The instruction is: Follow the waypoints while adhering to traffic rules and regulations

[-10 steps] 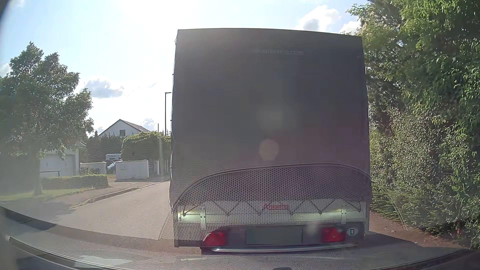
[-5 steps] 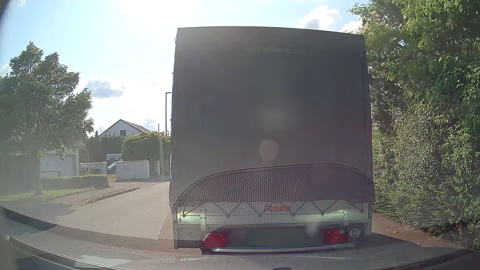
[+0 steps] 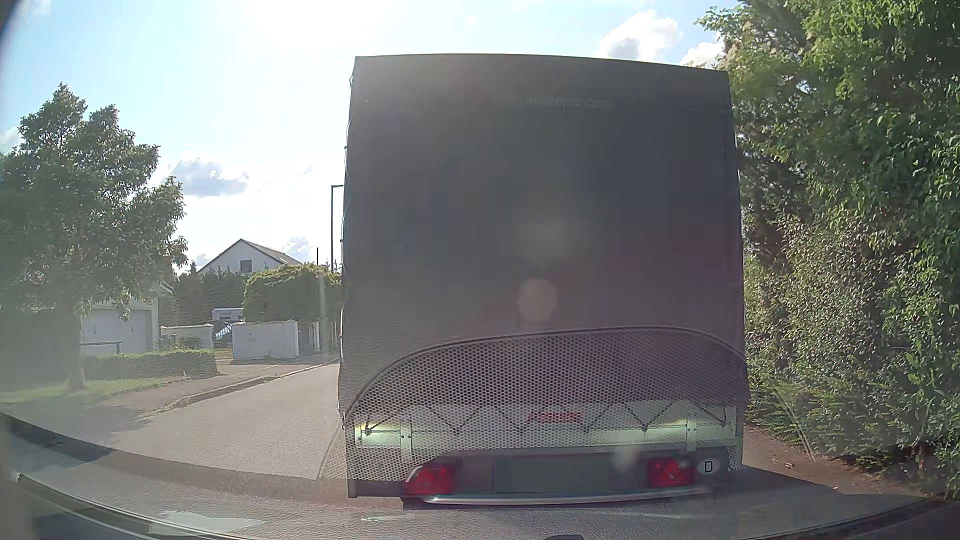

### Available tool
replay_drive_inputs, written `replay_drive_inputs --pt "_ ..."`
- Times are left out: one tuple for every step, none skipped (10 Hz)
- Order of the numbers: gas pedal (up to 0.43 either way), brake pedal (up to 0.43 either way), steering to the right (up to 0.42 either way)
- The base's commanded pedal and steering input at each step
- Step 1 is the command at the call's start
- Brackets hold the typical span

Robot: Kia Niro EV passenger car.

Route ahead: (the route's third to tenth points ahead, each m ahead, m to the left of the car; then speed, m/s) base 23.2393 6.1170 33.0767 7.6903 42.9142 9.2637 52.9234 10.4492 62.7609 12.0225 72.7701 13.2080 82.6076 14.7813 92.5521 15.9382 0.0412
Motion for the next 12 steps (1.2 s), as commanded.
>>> replay_drive_inputs --pt "0.000 0.470 0.001" --pt "0.000 0.591 0.000" --pt "0.000 0.634 -0.003" --pt "0.000 0.628 -0.014" --pt "0.000 0.622 -0.028" --pt "0.000 0.604 -0.047" --pt "0.000 0.598 -0.079" --pt "0.000 0.585 -0.115" --pt "0.000 0.585 -0.122" --pt "0.000 0.591 -0.119" --pt "0.000 0.591 -0.118" --pt "0.000 0.591 -0.118"
